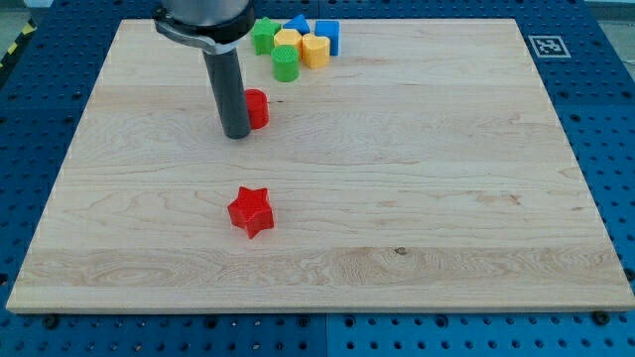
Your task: Slide the red circle to the group of blocks
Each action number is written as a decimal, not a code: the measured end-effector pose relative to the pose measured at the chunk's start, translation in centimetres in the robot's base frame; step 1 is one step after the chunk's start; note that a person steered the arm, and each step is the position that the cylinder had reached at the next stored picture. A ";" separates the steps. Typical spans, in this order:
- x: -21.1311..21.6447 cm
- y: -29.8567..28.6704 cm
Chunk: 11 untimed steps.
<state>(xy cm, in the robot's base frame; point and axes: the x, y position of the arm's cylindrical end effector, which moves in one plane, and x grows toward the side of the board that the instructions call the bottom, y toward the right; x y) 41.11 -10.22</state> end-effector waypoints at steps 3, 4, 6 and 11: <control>-3.1 -1.1; -3.1 -2.0; -3.1 3.4; -4.9 2.3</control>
<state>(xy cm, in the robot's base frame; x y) 36.20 -7.94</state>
